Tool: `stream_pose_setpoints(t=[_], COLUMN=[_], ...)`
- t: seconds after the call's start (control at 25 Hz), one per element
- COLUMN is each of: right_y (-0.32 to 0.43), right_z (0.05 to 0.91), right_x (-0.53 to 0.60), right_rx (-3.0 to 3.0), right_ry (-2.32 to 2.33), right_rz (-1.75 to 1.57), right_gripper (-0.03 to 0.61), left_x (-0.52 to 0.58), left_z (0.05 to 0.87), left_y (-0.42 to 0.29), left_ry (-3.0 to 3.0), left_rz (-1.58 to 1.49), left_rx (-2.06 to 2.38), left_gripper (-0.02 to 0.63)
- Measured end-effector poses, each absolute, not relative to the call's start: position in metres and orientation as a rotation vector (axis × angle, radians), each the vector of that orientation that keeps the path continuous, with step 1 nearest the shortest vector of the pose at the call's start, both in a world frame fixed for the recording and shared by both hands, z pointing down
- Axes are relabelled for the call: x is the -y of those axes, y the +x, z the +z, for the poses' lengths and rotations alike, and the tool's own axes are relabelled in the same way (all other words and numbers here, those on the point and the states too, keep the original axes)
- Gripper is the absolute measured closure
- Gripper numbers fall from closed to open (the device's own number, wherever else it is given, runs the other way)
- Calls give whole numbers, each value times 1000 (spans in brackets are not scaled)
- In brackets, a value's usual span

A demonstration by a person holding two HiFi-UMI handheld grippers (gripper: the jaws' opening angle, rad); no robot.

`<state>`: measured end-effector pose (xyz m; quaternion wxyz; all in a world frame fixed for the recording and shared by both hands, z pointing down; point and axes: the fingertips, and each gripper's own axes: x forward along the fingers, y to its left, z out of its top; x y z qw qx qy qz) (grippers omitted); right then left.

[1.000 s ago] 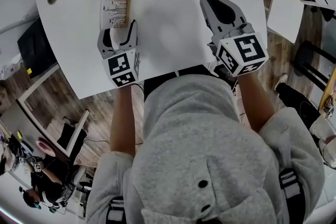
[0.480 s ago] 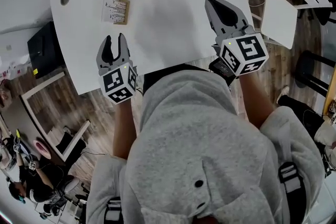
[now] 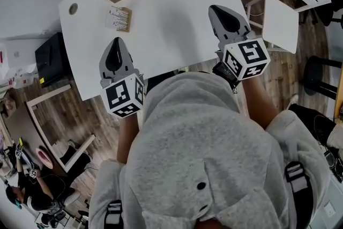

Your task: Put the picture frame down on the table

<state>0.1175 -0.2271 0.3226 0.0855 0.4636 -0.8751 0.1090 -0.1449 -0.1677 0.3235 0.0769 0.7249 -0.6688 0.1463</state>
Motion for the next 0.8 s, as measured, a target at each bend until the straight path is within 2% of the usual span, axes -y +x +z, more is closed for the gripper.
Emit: stream_pose_setpoints(t=[0.8], right_y=[110], right_z=[316], right_x=[227], right_rx=[2621], right_ry=[1390], right_rz=[304], right_gripper=[551], left_x=[172], left_z=[325], left_y=[-153], left_ry=[2181], left_rz=[411], left_rx=[2007], left_gripper=[592])
